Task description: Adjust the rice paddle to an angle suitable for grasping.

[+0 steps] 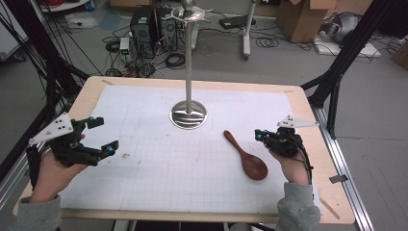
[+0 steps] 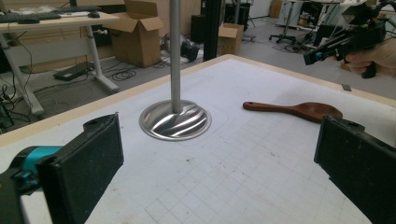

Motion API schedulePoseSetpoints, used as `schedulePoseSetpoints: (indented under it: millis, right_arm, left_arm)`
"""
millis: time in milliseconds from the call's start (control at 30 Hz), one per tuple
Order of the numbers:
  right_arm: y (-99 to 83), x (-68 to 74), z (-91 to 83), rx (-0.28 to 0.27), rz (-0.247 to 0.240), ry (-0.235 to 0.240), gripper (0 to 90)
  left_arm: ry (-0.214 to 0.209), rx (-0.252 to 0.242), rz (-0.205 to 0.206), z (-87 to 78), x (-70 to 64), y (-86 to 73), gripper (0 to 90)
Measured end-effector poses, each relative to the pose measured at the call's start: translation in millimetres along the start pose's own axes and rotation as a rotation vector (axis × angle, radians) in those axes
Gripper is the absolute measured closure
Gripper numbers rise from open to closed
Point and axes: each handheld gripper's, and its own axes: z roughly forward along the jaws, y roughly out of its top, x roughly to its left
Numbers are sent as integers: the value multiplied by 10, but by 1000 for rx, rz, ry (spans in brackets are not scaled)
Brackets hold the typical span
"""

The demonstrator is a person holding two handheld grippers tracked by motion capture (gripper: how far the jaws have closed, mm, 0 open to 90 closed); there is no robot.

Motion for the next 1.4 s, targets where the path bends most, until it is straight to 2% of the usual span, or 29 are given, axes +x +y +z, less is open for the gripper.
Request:
schedulePoseSetpoints:
  millis: [133, 267, 367, 600, 700, 867, 900, 967, 1133, 1167, 1200, 1400]
  right_arm:
    - [-37, -28, 74, 14, -15, 3, 895]
    - [-73, -62, 138, 37, -5, 3, 895]
    - [-105, -93, 183, 46, -6, 3, 895]
    - [-135, -103, 285, 84, -21, 5, 895]
    - [-135, -80, 340, 98, -40, 12, 896]
    - [-139, -74, 380, 108, -45, 12, 895]
    - [-138, -69, 397, 108, -48, 9, 895]
    - [-137, -68, 408, 109, -48, 10, 896]
    - [-143, -74, 438, 118, -45, 15, 895]
    - [-141, -73, 455, 109, -40, 39, 895]
    - [-139, -62, 462, 107, -39, 44, 895]
    - [-148, -42, 523, 133, -64, 36, 895]
  left_arm:
    - [-1, 5, -6, -3, 4, -14, 18]
    - [9, 4, -6, -13, 13, -18, 18]
    - [-10, -7, -29, -38, 36, -21, 18]
    - [10, 3, -19, -31, 22, -32, 18]
    - [1, 11, -19, -24, 17, -43, 18]
    - [-9, 10, -21, -29, 14, -51, 17]
    - [-30, 13, -22, -28, 9, -57, 17]
    - [-41, 25, -21, -19, -2, -63, 18]
    - [-45, 38, -17, 1, -13, -78, 18]
    - [-45, 40, -17, 5, -13, -84, 18]
    - [-41, 42, -17, 7, -12, -88, 18]
    - [-46, 34, -25, -4, -15, -84, 18]
